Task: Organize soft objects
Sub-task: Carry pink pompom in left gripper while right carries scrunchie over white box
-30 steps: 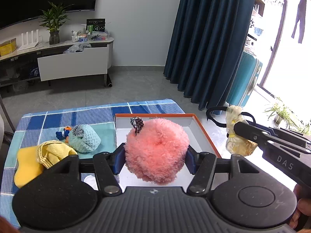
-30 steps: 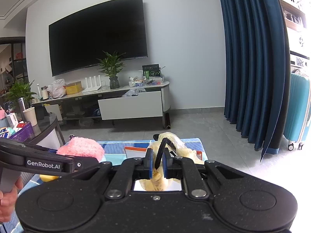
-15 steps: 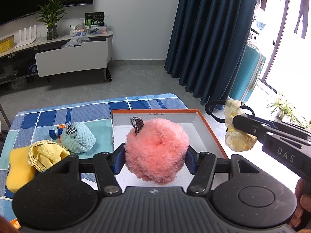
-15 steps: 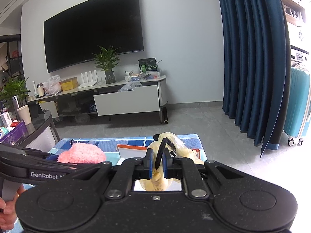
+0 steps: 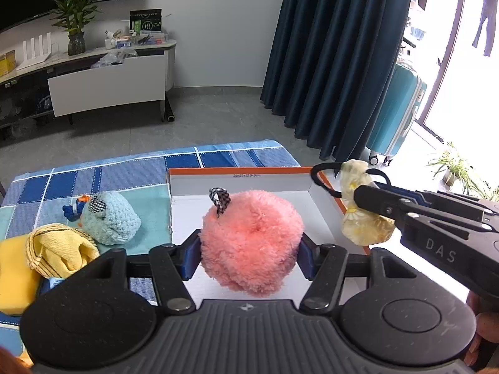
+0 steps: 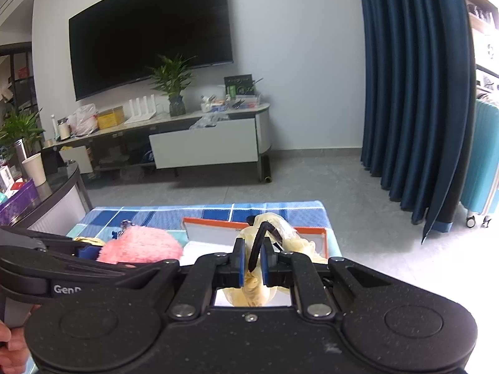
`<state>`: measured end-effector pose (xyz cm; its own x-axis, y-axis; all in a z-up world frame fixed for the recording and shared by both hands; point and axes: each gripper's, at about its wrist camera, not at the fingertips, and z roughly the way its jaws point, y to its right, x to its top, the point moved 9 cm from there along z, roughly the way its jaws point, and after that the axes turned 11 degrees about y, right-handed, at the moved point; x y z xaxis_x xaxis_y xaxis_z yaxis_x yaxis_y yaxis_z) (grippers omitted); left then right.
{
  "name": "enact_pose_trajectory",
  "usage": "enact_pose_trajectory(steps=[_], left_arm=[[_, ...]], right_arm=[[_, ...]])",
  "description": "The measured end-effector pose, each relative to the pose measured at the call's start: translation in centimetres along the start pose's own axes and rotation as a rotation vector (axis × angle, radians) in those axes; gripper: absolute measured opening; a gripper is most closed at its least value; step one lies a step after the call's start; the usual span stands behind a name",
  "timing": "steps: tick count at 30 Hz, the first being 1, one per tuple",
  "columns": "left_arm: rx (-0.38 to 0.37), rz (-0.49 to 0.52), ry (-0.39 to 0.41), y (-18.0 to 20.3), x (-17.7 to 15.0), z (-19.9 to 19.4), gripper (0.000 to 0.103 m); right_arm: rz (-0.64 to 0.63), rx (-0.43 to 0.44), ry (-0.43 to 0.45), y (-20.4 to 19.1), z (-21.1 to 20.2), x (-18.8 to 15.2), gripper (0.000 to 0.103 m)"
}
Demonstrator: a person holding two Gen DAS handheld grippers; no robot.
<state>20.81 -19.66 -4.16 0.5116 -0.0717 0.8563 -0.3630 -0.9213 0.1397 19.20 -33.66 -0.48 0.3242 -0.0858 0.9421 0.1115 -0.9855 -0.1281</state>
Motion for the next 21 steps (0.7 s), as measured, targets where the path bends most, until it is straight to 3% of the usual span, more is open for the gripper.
enact_pose_trajectory(steps=[21], left_arm=[[-0.009,-0.004,-0.051,-0.2,-0.4,3.3,0.061]], right_arm=[[-0.016,-0.017,-0.081,0.9,5.6,-1.2,0.015]])
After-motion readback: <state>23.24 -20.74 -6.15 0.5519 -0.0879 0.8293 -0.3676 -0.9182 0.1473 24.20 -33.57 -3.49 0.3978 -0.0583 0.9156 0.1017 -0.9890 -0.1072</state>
